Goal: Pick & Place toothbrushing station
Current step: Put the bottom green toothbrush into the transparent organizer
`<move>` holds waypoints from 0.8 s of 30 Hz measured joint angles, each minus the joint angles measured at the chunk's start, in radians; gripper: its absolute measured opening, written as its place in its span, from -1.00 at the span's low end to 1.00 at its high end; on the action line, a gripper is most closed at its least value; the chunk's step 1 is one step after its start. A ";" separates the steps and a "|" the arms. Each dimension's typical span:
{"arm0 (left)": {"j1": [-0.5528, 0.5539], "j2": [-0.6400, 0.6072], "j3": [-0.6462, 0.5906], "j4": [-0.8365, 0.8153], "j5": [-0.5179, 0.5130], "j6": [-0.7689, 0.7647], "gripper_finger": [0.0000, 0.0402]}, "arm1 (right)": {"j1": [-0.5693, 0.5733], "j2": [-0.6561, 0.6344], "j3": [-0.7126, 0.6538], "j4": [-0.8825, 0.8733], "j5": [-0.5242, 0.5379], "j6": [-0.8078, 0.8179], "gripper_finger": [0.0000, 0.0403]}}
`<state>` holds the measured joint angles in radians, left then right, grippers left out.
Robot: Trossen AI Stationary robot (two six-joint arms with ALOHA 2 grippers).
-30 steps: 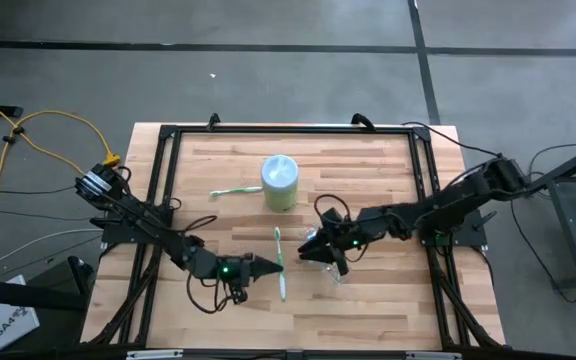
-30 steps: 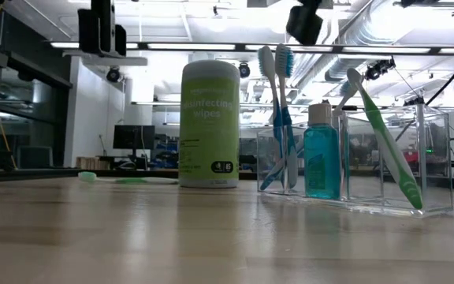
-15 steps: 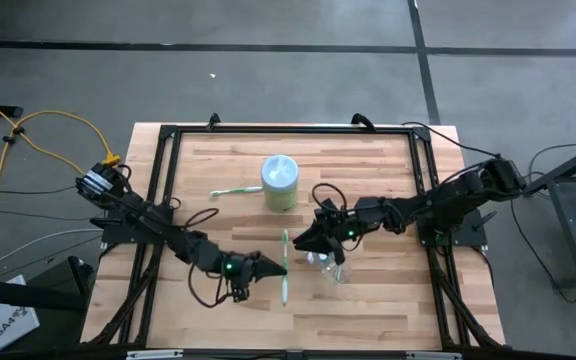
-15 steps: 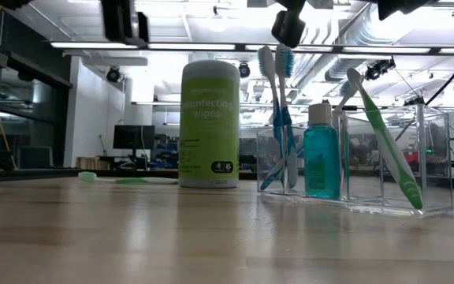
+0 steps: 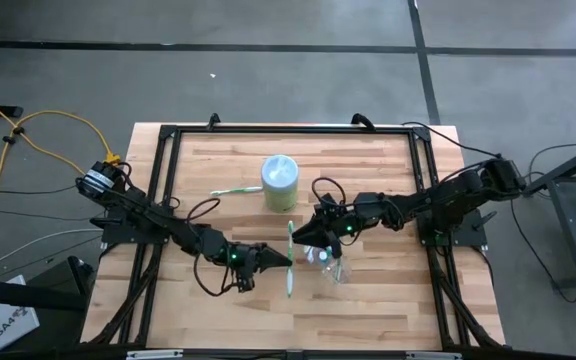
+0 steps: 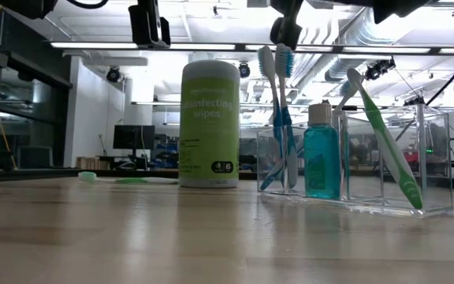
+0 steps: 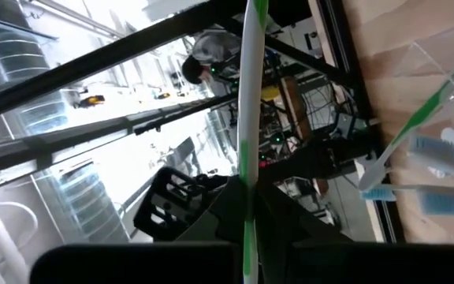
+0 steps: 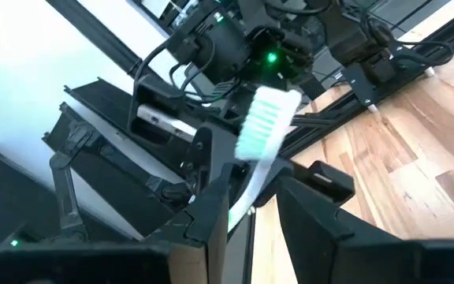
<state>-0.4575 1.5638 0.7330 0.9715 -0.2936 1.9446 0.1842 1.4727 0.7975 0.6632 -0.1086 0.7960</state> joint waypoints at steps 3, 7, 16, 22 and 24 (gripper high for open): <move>0.000 0.000 0.000 0.005 0.007 0.000 -0.98 | -0.015 0.000 0.000 0.000 -0.016 0.005 -0.50; 0.012 0.000 0.002 0.004 0.011 -0.004 -0.98 | -0.023 0.000 0.000 0.005 -0.021 0.005 -0.50; 0.069 0.000 0.005 0.003 0.062 -0.048 -0.98 | -0.023 0.000 0.000 0.008 -0.024 0.002 -0.50; 0.081 -0.001 0.005 0.003 0.079 -0.057 -0.98 | -0.024 0.000 0.000 0.008 -0.024 -0.004 -0.50; 0.080 -0.001 0.005 0.003 0.079 -0.057 -0.98 | -0.024 0.000 0.000 0.008 -0.024 -0.006 -0.50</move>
<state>-0.3771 1.5631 0.7383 0.9743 -0.2148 1.8874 0.1604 1.4723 0.7975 0.6716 -0.1323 0.7901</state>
